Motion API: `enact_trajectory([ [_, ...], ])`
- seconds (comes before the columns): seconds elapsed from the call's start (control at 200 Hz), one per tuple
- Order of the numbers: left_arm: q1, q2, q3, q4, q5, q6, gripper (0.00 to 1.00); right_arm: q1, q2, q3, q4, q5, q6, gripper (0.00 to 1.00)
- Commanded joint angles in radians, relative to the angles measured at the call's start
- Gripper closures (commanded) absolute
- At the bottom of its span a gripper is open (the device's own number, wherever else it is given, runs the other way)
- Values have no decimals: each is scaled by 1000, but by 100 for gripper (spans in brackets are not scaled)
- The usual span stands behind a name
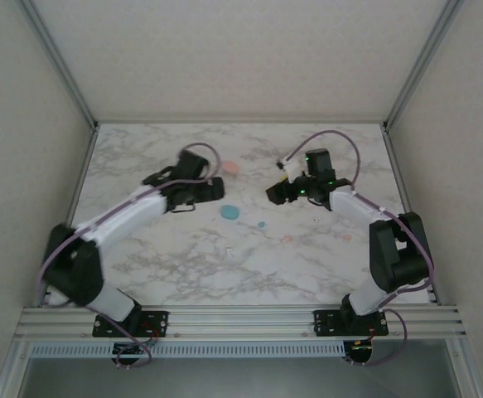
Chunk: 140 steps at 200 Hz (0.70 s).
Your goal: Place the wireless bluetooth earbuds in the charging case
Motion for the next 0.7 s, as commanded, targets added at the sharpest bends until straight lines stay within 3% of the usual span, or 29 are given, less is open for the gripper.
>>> enact_trajectory([
  [0.0,99,-152,-137,171,-58,-80,1,83,46,27,2,-42,-255,29],
  [0.175,183,-319,-265,247,-107,-66,0,191,194,172,-228,12,-496,31],
  [0.476,199,-457,-397,312,-197,-49,0,259,352,331,-343,18,-571,30],
  [0.696,206,-469,-403,266,-217,-36,0,279,434,388,-353,63,-554,30],
])
